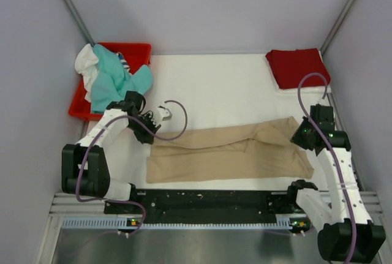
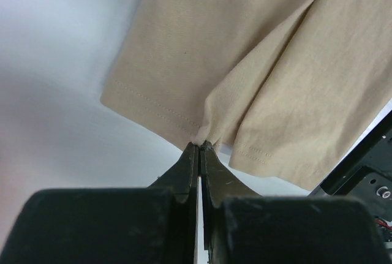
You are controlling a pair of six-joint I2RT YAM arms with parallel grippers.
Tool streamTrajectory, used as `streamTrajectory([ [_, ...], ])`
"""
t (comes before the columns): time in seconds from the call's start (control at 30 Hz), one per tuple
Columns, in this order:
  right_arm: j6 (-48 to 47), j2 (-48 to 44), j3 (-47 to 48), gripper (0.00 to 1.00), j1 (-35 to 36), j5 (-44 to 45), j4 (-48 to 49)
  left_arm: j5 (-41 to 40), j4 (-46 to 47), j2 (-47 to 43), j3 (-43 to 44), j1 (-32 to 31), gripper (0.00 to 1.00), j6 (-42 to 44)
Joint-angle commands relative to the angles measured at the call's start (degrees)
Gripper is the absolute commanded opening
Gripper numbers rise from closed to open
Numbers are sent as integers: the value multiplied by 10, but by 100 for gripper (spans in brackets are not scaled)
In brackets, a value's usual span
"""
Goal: Fold and stack the t-shirts
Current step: Fold the other side of the tshirt into a rectangle
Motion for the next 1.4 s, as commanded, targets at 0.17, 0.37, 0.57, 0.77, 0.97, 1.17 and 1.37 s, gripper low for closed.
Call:
streamTrajectory([
  [0.17, 132, -85, -55, 0, -36, 37, 4, -8, -19, 0, 26, 0, 0, 32],
  [0.37, 261, -121, -130, 0, -36, 44, -6, -23, -24, 26, 8, 0, 0, 45],
  [0.57, 365, -137, -137, 61, -36, 105, -93, -56, -40, 45, 22, 0, 30, 55],
  [0.77, 223, -152, -66, 41, -36, 86, 43, -63, -92, 17, 73, 1, 48, 80],
  [0.97, 53, 86, 7, 0, 24, -77, 170, -13, -98, 30, 122, -2, 34, 33],
  [1.17, 1, 273, 76, 0, 80, -93, 178, -23, -39, 71, 86, -13, 33, -23],
  [1.37, -16, 338, 59, 0, 90, -83, 191, -21, -11, 92, 66, -16, 34, -42],
])
